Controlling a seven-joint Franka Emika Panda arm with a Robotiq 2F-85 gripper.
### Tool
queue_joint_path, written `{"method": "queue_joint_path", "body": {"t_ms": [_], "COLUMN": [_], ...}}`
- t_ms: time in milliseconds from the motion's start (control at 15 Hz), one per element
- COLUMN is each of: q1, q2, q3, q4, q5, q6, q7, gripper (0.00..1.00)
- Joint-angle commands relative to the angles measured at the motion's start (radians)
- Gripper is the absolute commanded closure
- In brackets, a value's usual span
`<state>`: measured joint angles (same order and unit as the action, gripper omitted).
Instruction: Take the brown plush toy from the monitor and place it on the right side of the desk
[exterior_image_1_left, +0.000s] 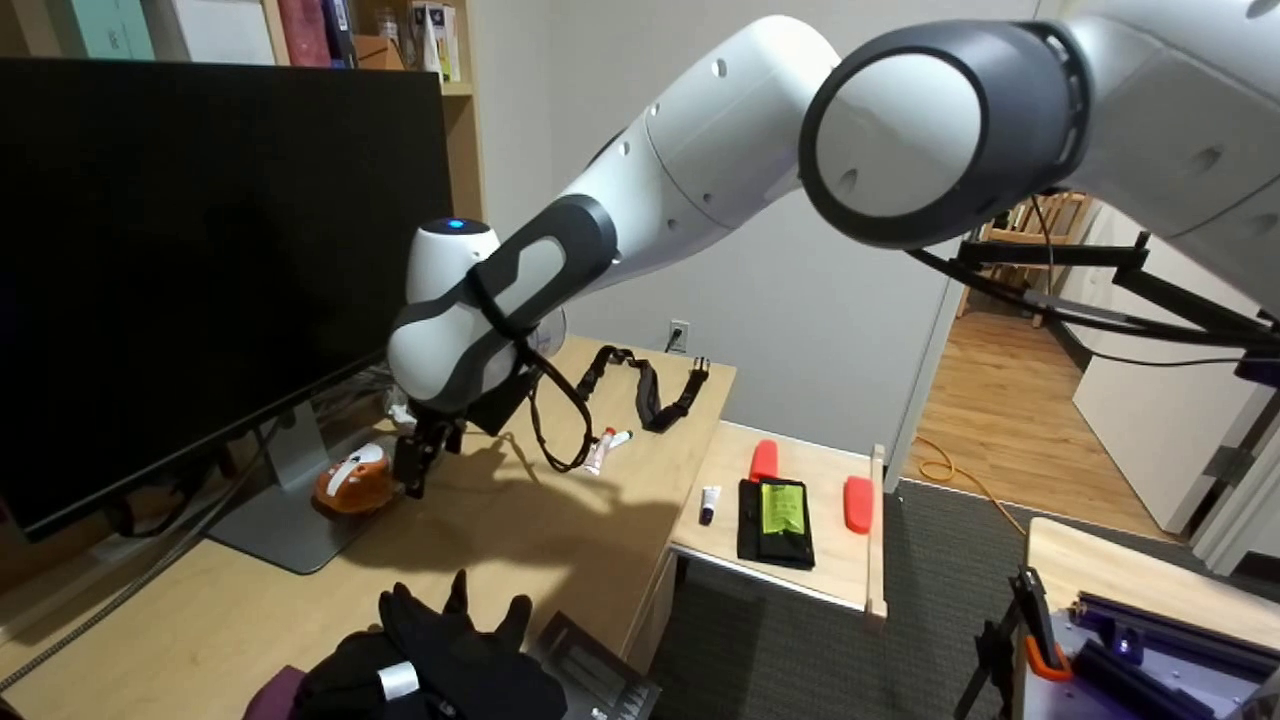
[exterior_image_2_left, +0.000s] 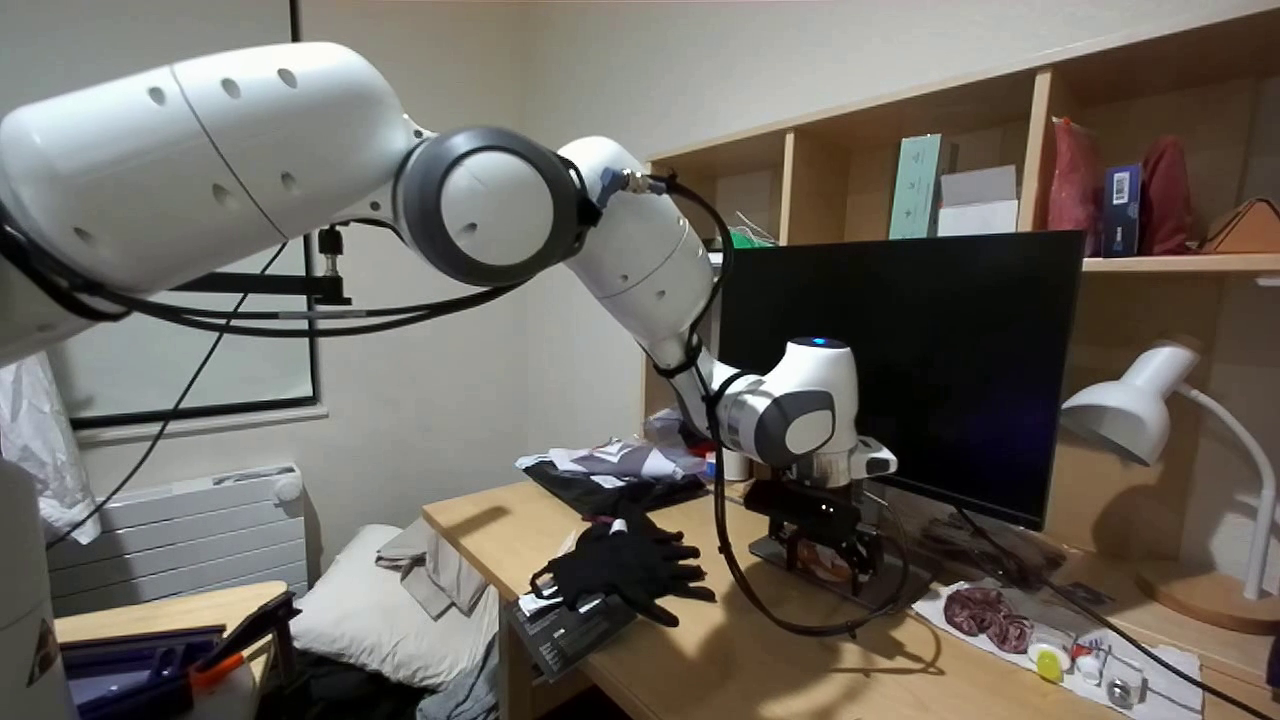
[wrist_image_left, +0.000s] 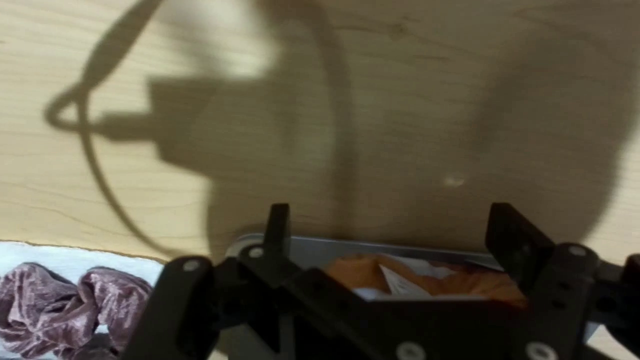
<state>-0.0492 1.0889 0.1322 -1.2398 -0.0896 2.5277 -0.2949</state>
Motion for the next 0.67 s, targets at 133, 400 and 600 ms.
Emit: {"method": "queue_joint_path", "body": {"t_ms": [133,400,600], "q1": [0.032,0.040,0.046], "q2": [-0.011,-0.013,-0.020], "q3": [0.000,-0.009,-0.034], "q4": [-0.007,-0.010,-0.036], "q5": [0.055,0.083,0.080], "q6": [0.032,0.150,0.272], "q7": [0.079,0.152,0.195], "gripper": [0.00,0.00,0.00]}}
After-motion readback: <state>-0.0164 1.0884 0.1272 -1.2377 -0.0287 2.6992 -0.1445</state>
